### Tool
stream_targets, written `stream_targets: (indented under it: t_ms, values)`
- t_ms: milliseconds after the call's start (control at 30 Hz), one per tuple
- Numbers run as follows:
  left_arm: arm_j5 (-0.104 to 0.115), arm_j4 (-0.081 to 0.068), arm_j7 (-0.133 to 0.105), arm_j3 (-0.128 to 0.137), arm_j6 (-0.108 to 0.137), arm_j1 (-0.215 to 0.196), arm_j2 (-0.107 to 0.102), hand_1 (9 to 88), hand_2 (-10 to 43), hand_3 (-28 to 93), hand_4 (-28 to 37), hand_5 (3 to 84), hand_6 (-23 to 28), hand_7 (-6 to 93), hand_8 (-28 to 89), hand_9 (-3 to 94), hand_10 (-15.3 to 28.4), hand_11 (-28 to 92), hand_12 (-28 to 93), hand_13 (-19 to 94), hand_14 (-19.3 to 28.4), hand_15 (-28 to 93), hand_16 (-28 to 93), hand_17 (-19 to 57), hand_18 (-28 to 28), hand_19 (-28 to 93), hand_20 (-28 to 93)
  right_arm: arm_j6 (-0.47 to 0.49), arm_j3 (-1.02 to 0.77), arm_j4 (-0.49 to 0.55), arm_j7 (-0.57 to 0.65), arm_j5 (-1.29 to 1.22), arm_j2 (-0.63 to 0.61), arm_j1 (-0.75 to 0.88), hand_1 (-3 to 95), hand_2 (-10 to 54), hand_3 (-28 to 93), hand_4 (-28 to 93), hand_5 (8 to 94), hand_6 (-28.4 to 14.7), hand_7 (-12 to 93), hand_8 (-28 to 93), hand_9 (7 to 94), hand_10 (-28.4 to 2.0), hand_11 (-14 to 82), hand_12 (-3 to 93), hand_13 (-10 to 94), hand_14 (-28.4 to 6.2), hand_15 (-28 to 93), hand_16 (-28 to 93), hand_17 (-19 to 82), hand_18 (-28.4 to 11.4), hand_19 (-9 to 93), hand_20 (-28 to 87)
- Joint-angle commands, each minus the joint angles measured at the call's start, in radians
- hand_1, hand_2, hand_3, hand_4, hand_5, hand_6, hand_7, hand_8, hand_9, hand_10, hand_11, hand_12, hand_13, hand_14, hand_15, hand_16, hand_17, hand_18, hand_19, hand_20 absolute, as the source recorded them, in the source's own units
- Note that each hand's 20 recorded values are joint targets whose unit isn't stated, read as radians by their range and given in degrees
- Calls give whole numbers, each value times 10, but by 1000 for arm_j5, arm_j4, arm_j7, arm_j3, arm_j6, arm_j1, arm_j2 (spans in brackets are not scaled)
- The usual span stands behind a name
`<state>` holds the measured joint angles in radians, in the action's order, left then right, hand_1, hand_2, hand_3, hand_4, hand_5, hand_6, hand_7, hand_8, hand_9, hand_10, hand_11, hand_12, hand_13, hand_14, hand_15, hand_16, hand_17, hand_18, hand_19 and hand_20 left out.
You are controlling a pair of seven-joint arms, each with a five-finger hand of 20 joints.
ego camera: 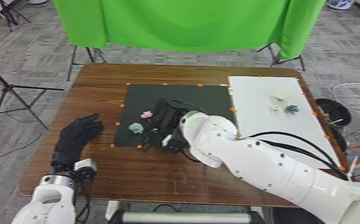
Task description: Arrange flowers
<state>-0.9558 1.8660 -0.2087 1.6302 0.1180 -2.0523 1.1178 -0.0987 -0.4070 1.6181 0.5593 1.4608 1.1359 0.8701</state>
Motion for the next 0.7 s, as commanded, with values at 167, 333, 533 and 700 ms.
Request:
stream_targets:
  t_ms: [167, 333, 533, 700]
  values:
    - [2, -34, 37, -31, -10, -12, 1, 191, -43, 668, -283, 504, 16, 166, -63, 486, 132, 186, 145, 408, 164, 207, 10, 109, 124, 84, 216, -52, -20, -55, 27, 46, 10, -4, 605, -95, 616, -185, 822, -5, 188, 54, 898, -106, 62, 336, 934, -9, 620, 335, 681, -123, 932, 542]
    - [1, -36, 40, -34, -13, -9, 1, 191, -43, 667, -283, 504, 14, 167, -64, 486, 132, 186, 145, 408, 164, 206, 10, 109, 123, 84, 216, -64, -28, -64, 32, 44, 10, -4, 604, -95, 617, -186, 821, -4, 190, 53, 897, -105, 66, 334, 933, -9, 623, 334, 680, -123, 932, 546]
    - [1, -37, 41, -38, -13, -6, -1, 190, -42, 670, -283, 504, 15, 166, -63, 486, 132, 187, 146, 408, 165, 207, 11, 108, 124, 85, 216, -78, -32, -62, 23, 27, 9, -8, 595, -95, 620, -183, 817, -1, 194, 56, 889, -107, 70, 334, 931, -9, 626, 334, 680, -124, 932, 549]
    - [0, -40, 43, -41, -17, -3, -2, 190, -43, 672, -283, 504, 15, 166, -63, 486, 132, 187, 145, 408, 165, 207, 11, 108, 124, 85, 216, -107, -30, -68, 17, 16, 16, -14, 594, -95, 618, -183, 816, 1, 196, 54, 888, -108, 75, 330, 930, -9, 628, 334, 678, -126, 932, 553]
